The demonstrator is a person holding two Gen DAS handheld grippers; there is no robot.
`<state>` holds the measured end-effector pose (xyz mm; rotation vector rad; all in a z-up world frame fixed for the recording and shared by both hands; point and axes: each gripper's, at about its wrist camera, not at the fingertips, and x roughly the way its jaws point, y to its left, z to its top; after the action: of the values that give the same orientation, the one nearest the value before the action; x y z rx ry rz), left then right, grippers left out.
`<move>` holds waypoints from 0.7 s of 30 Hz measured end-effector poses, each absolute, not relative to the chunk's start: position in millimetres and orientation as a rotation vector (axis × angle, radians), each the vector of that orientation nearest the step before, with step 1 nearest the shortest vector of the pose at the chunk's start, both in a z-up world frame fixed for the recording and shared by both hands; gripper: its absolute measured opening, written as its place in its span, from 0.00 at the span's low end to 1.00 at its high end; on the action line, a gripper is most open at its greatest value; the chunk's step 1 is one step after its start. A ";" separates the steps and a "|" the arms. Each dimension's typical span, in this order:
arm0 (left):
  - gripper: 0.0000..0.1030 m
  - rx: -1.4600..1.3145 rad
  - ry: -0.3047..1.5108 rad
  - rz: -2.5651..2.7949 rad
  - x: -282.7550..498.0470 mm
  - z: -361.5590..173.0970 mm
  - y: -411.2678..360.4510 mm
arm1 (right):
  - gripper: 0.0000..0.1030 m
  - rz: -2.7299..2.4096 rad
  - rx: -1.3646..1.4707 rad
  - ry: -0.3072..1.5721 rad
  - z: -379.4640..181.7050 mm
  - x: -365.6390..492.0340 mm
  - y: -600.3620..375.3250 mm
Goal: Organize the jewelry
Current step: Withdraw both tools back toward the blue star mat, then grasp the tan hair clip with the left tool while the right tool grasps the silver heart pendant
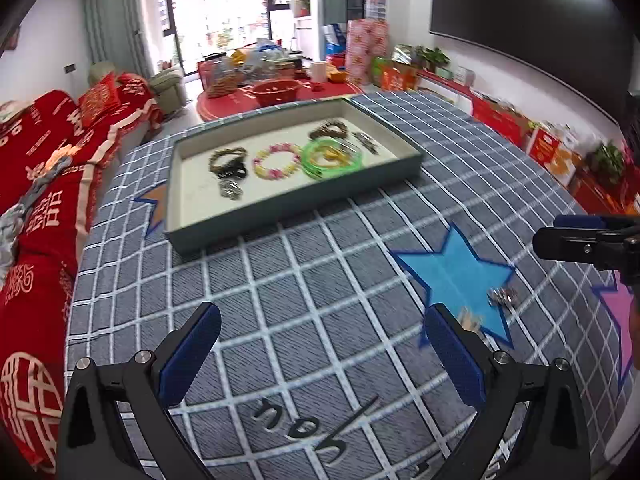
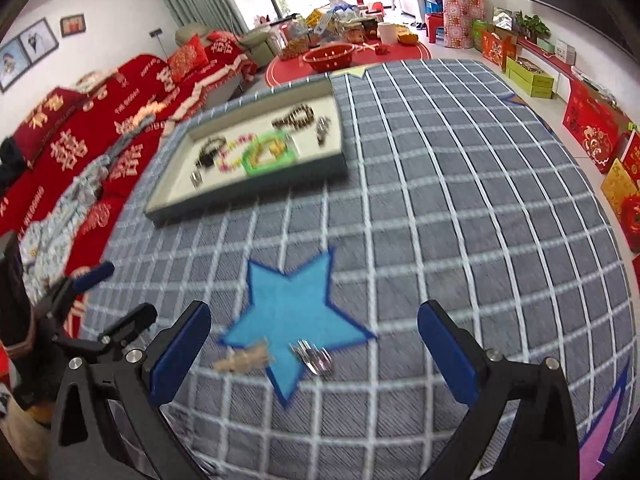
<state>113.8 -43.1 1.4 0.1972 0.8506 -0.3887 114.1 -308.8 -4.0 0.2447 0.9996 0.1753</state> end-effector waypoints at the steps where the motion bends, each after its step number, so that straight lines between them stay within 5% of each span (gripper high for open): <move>1: 1.00 0.209 0.859 -0.409 109.7 -1.5 -47.3 | 1.00 0.180 0.228 1.008 -8.1 109.2 -309.9; 14: 1.00 0.341 0.904 -0.530 93.5 -23.5 -88.1 | 0.99 0.201 0.090 1.058 -39.4 84.7 -316.2; 21: 1.00 0.411 0.927 -0.527 96.9 -38.3 -103.8 | 0.90 0.237 0.007 1.063 -45.5 85.4 -308.6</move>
<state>96.9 -103.8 -38.3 0.4113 0.9268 -0.5272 85.4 -308.6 -45.5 0.0072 1.0630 0.2365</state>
